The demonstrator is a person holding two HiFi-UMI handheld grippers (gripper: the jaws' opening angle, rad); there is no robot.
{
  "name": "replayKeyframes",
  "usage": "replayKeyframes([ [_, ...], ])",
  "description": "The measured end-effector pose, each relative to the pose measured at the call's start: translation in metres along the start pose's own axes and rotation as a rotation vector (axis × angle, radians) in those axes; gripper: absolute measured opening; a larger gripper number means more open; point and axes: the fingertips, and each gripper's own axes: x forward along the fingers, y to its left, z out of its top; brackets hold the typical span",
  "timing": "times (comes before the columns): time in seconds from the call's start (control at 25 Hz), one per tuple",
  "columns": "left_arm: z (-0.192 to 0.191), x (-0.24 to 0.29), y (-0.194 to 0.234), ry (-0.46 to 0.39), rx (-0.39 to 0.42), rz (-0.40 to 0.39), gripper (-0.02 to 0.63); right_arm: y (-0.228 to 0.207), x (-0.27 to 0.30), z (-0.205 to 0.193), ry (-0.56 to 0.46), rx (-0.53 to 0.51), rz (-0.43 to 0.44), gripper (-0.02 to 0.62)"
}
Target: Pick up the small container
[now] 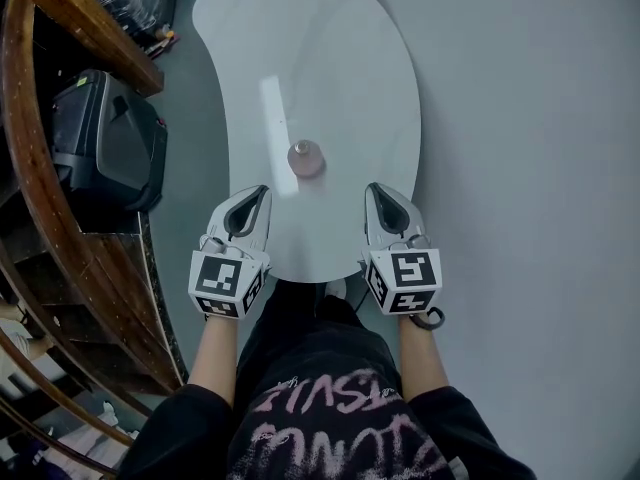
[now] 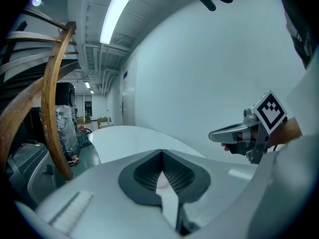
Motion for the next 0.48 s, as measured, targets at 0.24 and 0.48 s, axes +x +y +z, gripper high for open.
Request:
replayKeyframes([
  [0.24,-0.011,0.01,0.007,0.013,-0.023,-0.008,0.0,0.002,0.01,-0.009,0.027,0.01,-0.006,0.011],
  [0.48,-0.019,0.025,0.009,0.025,-0.008,-0.016,0.0,0.0,0.022,-0.017,0.051,0.022,-0.011,0.011],
])
